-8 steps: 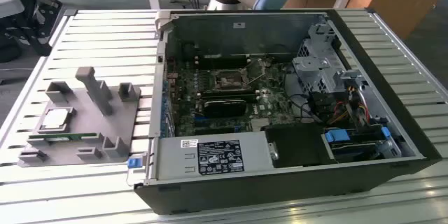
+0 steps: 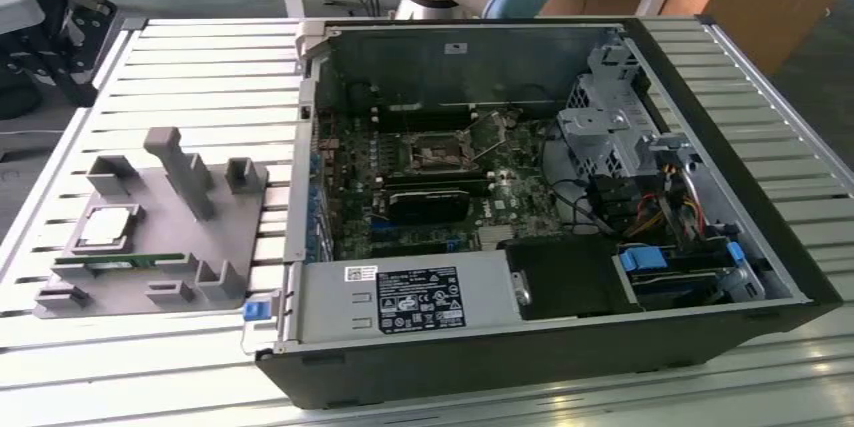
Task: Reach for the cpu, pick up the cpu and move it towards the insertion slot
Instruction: 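Reach for the cpu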
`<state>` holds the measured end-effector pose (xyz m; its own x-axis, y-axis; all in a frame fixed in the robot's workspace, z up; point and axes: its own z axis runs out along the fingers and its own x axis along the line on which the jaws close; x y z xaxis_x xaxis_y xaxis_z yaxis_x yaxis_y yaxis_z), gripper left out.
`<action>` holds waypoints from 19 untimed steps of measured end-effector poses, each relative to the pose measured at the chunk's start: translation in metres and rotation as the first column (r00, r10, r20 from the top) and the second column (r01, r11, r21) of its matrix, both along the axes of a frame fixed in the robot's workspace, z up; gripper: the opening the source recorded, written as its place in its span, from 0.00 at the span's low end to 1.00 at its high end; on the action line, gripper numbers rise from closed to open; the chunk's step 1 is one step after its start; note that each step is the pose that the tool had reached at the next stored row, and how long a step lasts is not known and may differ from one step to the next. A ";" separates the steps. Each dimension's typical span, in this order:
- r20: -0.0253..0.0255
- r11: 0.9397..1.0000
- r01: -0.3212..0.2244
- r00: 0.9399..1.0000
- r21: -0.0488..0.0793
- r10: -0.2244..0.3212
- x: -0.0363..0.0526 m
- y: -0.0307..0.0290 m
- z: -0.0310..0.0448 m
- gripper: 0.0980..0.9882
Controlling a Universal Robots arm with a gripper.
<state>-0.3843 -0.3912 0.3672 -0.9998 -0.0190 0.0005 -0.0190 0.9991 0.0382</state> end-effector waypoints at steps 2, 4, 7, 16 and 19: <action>0.000 1.000 0.000 1.000 0.000 0.000 -0.0058 0.0000 -0.0006 0.01; 0.001 1.000 0.000 1.000 0.000 0.000 -0.0143 -0.0001 -0.0017 0.01; 0.002 1.000 0.000 1.000 0.000 0.000 -0.0273 -0.0007 -0.0051 0.01; 0.002 1.000 0.000 1.000 0.000 0.000 -0.0582 -0.0080 -0.0211 0.15; 0.002 1.000 0.000 1.000 0.000 0.000 -0.0600 -0.0115 -0.0267 0.29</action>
<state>-0.4443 -0.4027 0.3405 -0.9998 -0.0192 -0.0018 -0.0192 0.9991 0.0383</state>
